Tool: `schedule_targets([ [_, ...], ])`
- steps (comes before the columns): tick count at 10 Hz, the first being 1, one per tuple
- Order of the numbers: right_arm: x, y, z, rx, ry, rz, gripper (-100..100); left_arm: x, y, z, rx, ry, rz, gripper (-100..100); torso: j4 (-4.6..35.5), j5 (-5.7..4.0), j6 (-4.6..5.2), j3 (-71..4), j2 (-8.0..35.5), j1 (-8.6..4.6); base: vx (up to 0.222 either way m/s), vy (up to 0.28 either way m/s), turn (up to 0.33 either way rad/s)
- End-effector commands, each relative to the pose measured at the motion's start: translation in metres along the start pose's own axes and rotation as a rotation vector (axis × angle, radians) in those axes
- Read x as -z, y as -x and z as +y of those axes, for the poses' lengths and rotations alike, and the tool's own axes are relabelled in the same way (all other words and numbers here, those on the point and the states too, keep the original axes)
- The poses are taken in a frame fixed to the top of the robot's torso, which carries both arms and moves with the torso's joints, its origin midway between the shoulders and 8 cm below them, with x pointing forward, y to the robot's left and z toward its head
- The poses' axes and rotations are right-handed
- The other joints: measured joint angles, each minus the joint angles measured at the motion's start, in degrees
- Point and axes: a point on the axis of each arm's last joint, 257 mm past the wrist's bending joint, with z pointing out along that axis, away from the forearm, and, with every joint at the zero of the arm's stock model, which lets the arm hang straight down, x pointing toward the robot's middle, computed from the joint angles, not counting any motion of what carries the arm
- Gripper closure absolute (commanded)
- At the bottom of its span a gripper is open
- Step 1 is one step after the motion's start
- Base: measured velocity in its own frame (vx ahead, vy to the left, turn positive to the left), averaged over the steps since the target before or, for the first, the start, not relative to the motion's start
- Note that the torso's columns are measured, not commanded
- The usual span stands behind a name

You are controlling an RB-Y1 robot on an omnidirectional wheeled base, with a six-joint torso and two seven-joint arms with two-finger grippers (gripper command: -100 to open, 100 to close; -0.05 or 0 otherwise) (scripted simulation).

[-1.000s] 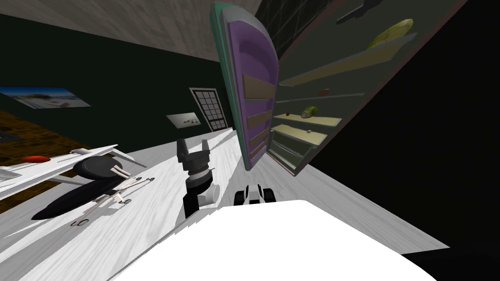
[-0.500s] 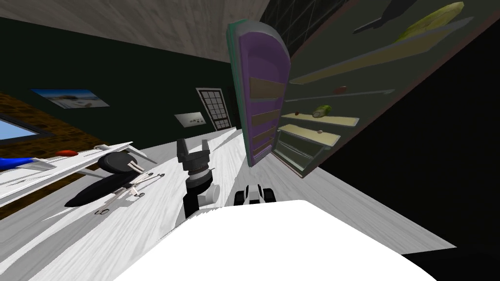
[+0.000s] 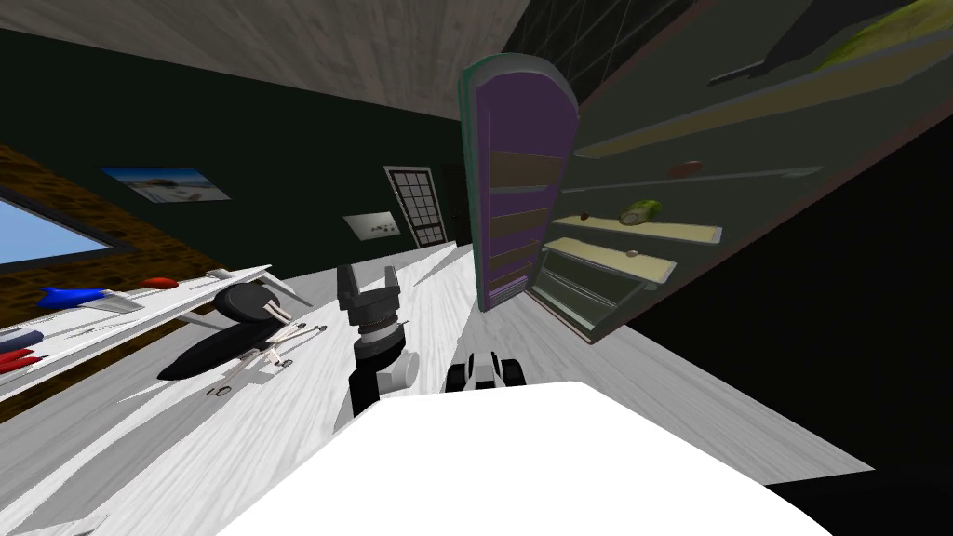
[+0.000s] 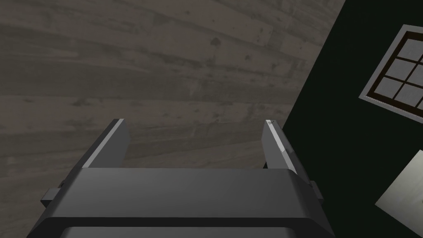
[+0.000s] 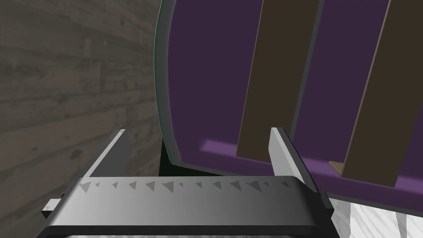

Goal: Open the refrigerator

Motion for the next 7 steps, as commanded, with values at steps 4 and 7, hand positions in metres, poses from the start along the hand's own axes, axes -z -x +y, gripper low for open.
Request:
schedule_targets([
  [4,0.030,-0.065,0.046,-0.009,0.035,0.106,-100,0.000,0.000,0.000,0.000,0.000,0.000,0,0.0,-0.01,0.00,-0.1,-0.1,0.02,0.018,0.124,0.047],
  [7,0.040,-0.083,0.060,-0.013,0.048,0.136,-100,0.000,0.000,0.000,0.000,0.000,0.000,0,0.0,0.07,-0.02,0.0,-0.1,0.21,0.022,0.149,0.039],
])
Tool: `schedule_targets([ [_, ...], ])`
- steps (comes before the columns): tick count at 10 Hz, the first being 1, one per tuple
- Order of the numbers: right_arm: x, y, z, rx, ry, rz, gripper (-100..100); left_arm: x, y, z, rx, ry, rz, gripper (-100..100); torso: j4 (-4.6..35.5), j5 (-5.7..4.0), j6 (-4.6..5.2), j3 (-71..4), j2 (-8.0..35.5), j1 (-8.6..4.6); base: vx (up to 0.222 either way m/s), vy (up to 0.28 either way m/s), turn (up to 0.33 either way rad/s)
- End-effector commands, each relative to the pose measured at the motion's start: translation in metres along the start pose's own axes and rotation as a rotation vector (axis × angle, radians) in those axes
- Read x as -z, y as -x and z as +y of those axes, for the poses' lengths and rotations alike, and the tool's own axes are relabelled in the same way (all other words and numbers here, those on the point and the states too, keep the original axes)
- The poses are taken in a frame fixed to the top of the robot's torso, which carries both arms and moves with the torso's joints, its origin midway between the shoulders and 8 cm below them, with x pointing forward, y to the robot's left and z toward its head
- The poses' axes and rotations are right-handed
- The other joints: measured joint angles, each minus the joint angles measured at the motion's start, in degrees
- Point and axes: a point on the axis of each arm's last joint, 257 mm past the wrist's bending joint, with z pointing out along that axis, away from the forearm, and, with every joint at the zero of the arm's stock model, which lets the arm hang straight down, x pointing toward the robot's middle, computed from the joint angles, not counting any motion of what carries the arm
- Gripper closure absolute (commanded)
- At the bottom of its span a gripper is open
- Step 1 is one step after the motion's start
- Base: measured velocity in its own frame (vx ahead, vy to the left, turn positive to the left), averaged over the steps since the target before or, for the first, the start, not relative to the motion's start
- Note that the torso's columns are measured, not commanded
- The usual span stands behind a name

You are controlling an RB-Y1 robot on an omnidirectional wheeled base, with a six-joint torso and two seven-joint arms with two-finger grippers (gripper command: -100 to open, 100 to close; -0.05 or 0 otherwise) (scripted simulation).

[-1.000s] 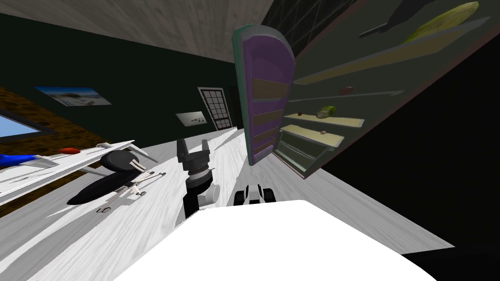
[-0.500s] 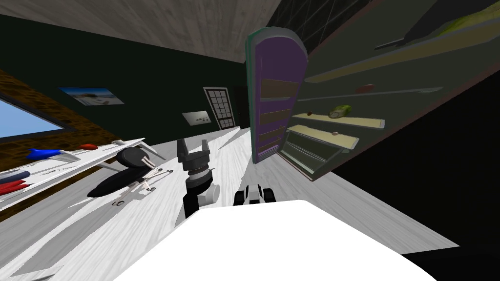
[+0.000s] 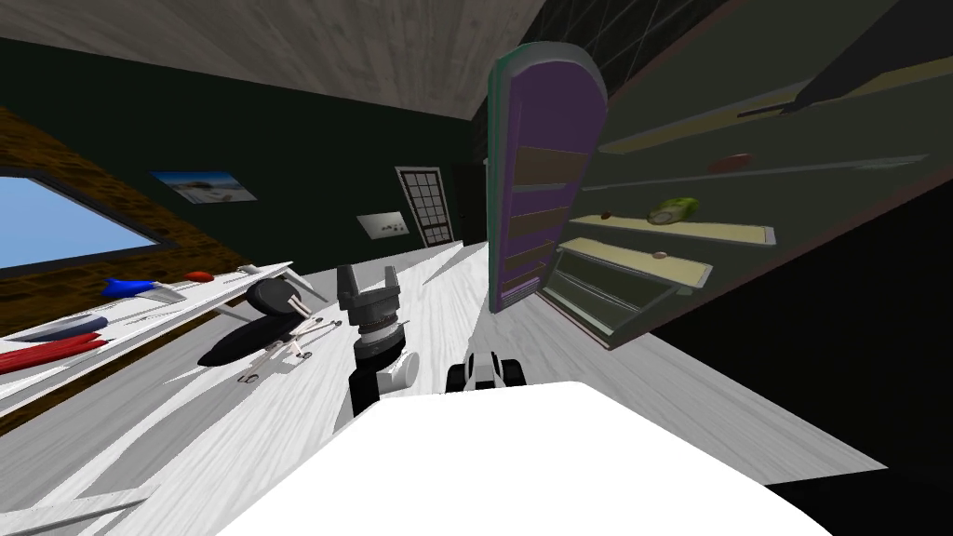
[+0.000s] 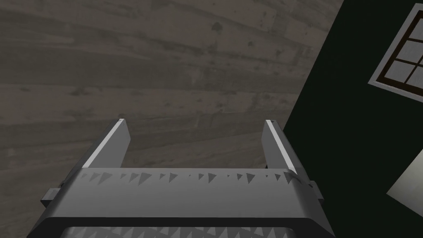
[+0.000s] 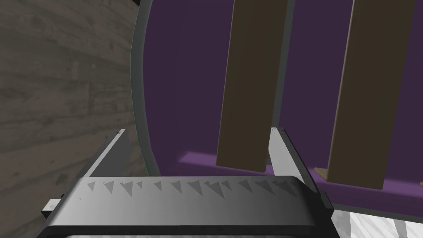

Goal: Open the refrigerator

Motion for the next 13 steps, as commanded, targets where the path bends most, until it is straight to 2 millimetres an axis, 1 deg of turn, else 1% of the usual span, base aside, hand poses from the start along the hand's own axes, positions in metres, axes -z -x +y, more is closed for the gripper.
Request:
schedule_targets([
  [1,0.007,-0.023,0.018,-0.002,0.014,0.035,-100,0.000,0.000,0.000,0.000,0.000,0.000,0,0.0,-0.12,0.02,0.0,0.0,-0.34,0.033,0.091,0.067],
  [2,0.007,-0.023,0.018,-0.002,0.014,0.035,-100,0.000,0.000,0.000,0.000,0.000,0.000,0,0.0,-0.18,0.01,0.0,0.0,-0.30,0.021,0.089,0.032],
  [4,0.023,-0.057,0.048,-0.010,0.042,0.090,-100,0.000,0.000,0.000,0.000,0.000,0.000,0,0.0,-0.06,0.01,0.0,0.0,0.02,0.028,0.168,0.066],
  [5,0.022,-0.056,0.048,-0.013,0.041,0.089,-100,0.000,0.000,0.000,0.000,0.000,0.000,0,0.0,0.03,-0.01,0.0,0.0,0.22,0.035,0.144,0.026],
  [6,0.031,-0.072,0.063,-0.015,0.057,0.115,-100,0.000,0.000,0.000,0.000,0.000,0.000,0,0.0,0.00,0.01,0.0,0.0,-0.01,0.030,0.125,0.050],
  [7,0.031,-0.072,0.063,-0.015,0.057,0.115,-100,0.000,0.000,0.000,0.000,0.000,0.000,0,0.0,-0.10,0.00,0.0,0.0,-0.17,0.025,0.101,0.032],
  [9,0.046,-0.097,0.090,-0.023,0.084,0.159,-100,0.000,0.000,0.000,0.000,0.000,0.000,0,0.0,-0.14,0.02,0.0,0.0,-0.21,0.032,0.133,0.066],
  [10,0.046,-0.097,0.090,-0.023,0.084,0.159,-100,0.000,0.000,0.000,0.000,0.000,0.000,0,0.0,-0.05,0.01,0.0,0.0,0.02,0.044,0.124,0.010],
  [11,0.060,-0.116,0.114,-0.029,0.110,0.194,-100,0.000,0.000,0.000,0.000,0.000,0.000,0,0.0,-0.02,0.01,0.0,0.0,-0.06,0.018,0.163,0.076],
  [13,0.072,-0.130,0.133,-0.033,0.131,0.220,-100,0.000,0.000,0.000,0.000,0.000,0.000,0,0.0,-0.01,0.00,0.0,0.0,0.11,0.046,0.187,0.066],
])
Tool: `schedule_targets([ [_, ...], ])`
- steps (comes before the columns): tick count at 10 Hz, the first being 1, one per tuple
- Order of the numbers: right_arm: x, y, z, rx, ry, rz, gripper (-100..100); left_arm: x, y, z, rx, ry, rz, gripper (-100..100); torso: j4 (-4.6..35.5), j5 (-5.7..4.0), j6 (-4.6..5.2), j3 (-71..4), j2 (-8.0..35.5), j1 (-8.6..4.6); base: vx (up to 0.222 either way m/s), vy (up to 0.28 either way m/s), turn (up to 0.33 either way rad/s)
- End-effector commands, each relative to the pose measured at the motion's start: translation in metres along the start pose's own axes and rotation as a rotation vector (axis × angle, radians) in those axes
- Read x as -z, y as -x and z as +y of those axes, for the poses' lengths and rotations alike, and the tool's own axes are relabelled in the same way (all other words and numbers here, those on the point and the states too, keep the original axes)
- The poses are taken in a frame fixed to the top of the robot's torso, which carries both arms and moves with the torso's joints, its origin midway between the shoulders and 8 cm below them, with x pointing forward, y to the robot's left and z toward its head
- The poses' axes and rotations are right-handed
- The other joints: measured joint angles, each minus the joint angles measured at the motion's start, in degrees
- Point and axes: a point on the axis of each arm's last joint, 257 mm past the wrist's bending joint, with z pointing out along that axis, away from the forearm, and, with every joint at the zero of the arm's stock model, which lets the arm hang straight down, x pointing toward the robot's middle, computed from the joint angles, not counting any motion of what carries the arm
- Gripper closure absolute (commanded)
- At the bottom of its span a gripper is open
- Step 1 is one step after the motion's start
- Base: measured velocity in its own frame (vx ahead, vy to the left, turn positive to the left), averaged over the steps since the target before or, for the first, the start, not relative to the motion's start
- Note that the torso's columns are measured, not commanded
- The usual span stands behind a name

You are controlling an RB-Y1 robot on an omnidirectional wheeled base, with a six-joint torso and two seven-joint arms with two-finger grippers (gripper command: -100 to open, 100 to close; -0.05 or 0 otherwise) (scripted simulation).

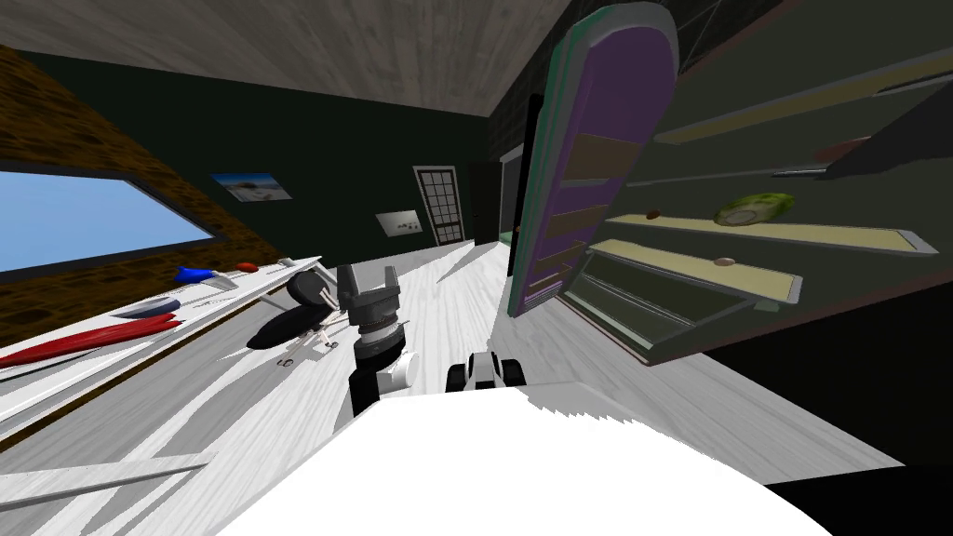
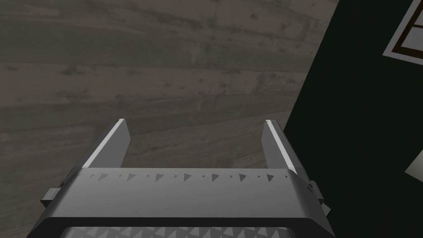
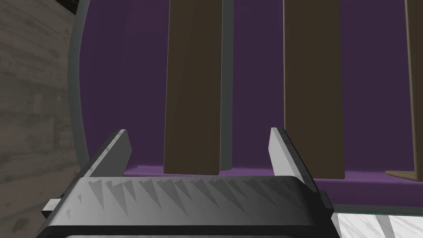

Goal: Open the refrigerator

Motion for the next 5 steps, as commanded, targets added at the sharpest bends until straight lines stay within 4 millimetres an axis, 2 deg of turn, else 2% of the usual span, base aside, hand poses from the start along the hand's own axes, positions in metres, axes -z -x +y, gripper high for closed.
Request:
schedule_targets([
  [1,0.010,-0.023,0.031,0.001,0.034,0.040,-100,0.000,0.000,0.000,0.000,0.000,0.000,0,0.0,-0.04,0.01,0.0,0.0,-0.22,0.057,0.158,0.056],
  [2,0.010,-0.023,0.031,0.001,0.034,0.040,-100,0.000,0.000,0.000,0.000,0.000,0.000,0,0.0,-0.10,0.00,0.0,0.0,-0.27,0.028,0.115,0.020],
  [4,0.008,-0.022,0.031,0.003,0.033,0.036,-100,0.000,0.000,0.000,0.000,0.000,0.000,0,0.0,-0.16,0.02,0.1,0.1,-0.52,0.006,0.025,0.001],
  [5,0.002,-0.024,0.019,-0.017,0.013,0.052,-100,0.000,0.000,0.000,0.000,0.000,0.000,0,0.0,-0.17,0.02,0.1,0.1,-0.49,-0.080,-0.026,0.305],
])
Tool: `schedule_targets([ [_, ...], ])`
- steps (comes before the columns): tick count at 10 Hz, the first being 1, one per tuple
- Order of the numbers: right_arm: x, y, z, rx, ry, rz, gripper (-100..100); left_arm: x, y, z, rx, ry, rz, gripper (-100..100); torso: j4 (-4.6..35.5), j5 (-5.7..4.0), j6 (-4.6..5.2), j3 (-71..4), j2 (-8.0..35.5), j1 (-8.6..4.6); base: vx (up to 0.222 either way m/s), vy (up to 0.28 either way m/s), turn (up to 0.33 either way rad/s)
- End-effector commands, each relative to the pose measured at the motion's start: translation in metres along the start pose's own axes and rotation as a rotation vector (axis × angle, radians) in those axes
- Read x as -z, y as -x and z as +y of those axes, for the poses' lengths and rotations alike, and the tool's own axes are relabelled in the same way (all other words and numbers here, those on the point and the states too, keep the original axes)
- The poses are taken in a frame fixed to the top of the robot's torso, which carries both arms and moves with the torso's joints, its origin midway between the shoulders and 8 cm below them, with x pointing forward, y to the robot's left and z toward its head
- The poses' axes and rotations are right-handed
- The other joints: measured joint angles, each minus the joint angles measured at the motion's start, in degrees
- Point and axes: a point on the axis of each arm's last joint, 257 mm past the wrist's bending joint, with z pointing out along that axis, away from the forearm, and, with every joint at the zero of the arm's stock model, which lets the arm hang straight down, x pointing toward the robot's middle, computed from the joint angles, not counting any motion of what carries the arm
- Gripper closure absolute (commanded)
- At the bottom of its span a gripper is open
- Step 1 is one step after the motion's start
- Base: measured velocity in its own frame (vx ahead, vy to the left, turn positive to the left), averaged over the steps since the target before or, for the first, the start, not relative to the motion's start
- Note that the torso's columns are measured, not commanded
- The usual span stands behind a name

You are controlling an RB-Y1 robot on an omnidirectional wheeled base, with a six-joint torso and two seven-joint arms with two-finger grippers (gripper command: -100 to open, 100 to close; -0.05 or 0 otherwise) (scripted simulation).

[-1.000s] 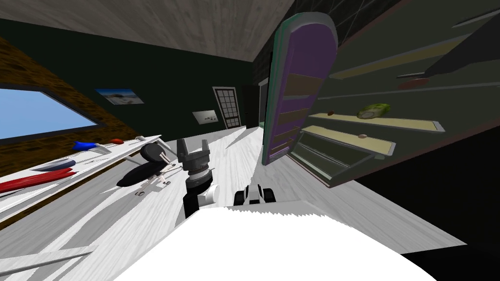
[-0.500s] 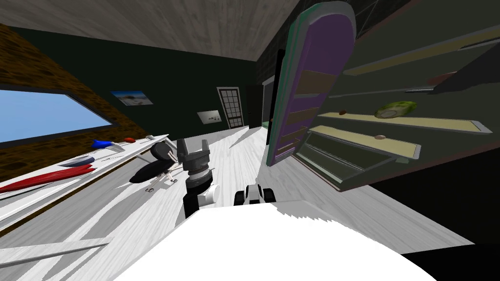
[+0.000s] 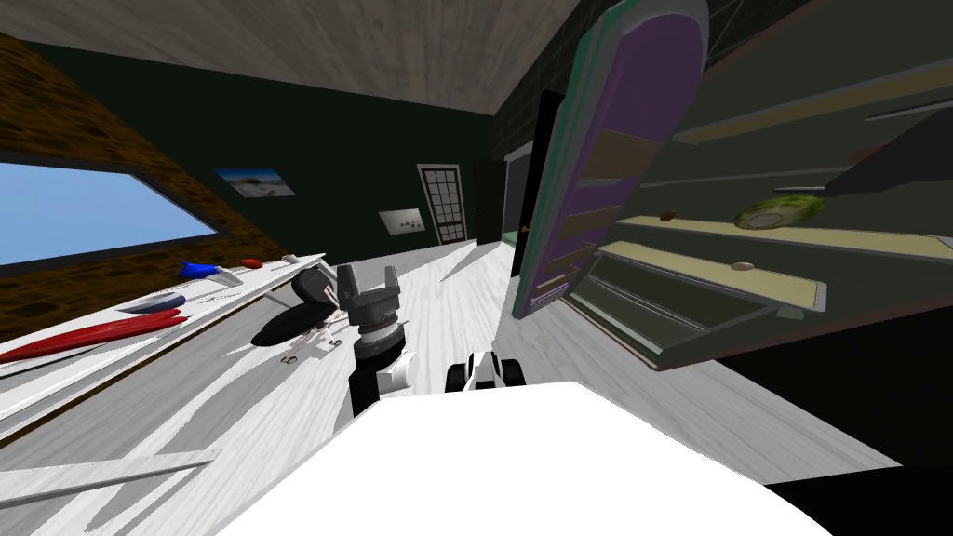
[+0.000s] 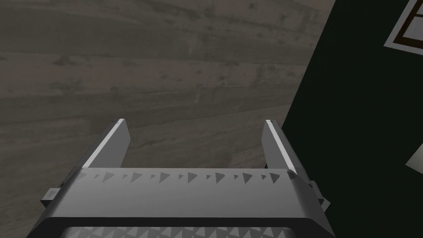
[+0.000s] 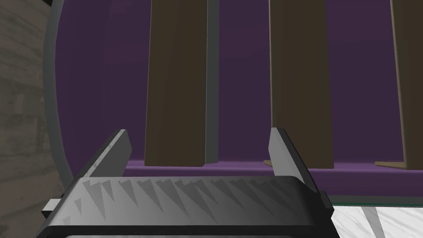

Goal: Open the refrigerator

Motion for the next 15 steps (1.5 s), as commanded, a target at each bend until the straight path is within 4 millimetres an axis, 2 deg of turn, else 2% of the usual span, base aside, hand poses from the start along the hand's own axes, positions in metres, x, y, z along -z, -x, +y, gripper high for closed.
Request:
schedule_targets([
  [1,-0.009,0.001,-0.010,-0.023,-0.018,0.009,-100,0.000,0.000,0.000,0.000,0.000,0.000,0,0.0,0.05,-0.13,0.0,0.1,0.09,-0.119,-0.037,0.165],
  [3,-0.015,0.006,-0.002,-0.024,-0.004,0.000,-100,0.000,0.000,0.000,0.000,0.000,0.000,0,0.0,0.09,0.07,0.0,0.0,0.28,-0.047,-0.014,-0.039],
  [4,-0.017,0.006,0.009,-0.018,0.022,0.002,-100,0.000,0.000,0.000,0.000,0.000,0.000,0,-0.1,0.12,-0.02,-0.2,-0.2,0.35,0.000,0.000,0.000],
  [5,-0.021,0.003,-0.008,-0.037,-0.007,0.020,-100,0.000,0.000,0.000,0.000,0.000,0.000,0,-0.1,0.13,-0.05,-0.2,-0.3,0.36,-0.081,-0.011,0.256],
  [8,-0.027,0.010,-0.005,-0.041,-0.005,0.006,-100,0.000,0.000,0.000,0.000,0.000,0.000,0,0.0,0.08,0.07,0.0,0.0,0.23,-0.061,-0.019,0.051],
  [9,-0.030,0.009,0.007,-0.033,0.022,0.010,-100,0.000,0.000,0.000,0.000,0.000,0.000,0,0.0,0.09,0.01,-0.1,-0.2,0.26,0.000,0.000,0.000],
  [11,-0.031,0.009,0.015,-0.028,0.040,0.012,-100,0.000,0.000,0.000,0.000,0.000,0.000,0,-0.1,0.12,-0.04,-0.2,-0.2,0.32,0.007,0.001,0.005],
  [12,-0.032,0.003,-0.006,-0.043,0.007,0.037,-100,0.000,0.000,0.000,0.000,0.000,0.000,0,-0.1,0.12,-0.03,-0.1,-0.2,0.32,-0.087,-0.018,0.325],
  [14,-0.039,0.010,0.003,-0.040,0.026,0.026,-100,0.000,0.000,0.000,0.000,0.000,0.000,0,0.1,0.08,0.07,0.1,0.1,0.21,-0.079,-0.030,0.056],
  [15,-0.041,0.009,0.015,-0.031,0.052,0.030,-100,0.000,0.000,0.000,0.000,0.000,0.000,0,0.0,0.07,0.07,0.0,0.0,0.23,-0.030,0.000,-0.045],
])
